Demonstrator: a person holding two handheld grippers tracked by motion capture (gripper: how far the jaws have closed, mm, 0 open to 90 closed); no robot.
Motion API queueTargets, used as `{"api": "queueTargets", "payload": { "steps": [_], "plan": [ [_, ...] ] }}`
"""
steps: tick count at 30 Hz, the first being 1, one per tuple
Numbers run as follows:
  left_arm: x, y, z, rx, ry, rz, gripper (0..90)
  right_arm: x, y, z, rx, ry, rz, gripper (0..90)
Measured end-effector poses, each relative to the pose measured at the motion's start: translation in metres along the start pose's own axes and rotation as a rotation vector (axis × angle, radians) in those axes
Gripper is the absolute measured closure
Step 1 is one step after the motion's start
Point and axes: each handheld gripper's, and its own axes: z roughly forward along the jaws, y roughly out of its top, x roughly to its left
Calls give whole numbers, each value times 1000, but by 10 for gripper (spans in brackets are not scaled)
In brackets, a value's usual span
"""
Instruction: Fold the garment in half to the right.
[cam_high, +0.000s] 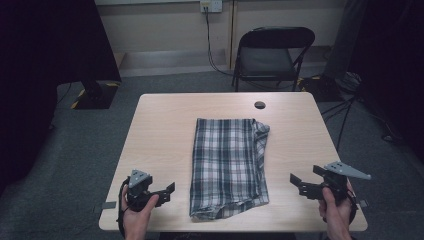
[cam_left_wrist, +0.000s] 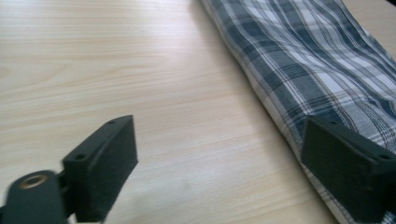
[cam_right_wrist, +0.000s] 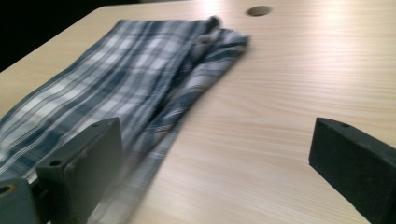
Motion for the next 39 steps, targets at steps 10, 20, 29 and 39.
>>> {"api": "queueTargets", "payload": {
  "steps": [10,20,29,39],
  "plan": [
    [33,-6,-15,-57,108,-107,46,-45,-9,-17,-40,-193,162,20],
    [68,-9,-22,-90,199,-183,57,-86,-30,-27,-45,-353,251,31],
    [90,-12,-18,-97,278,-246,56,-130,-44,-42,-85,-471,385,32],
    [89,-11,-11,-81,276,-232,61,-141,-50,-41,-75,-466,437,28]
  ]
}}
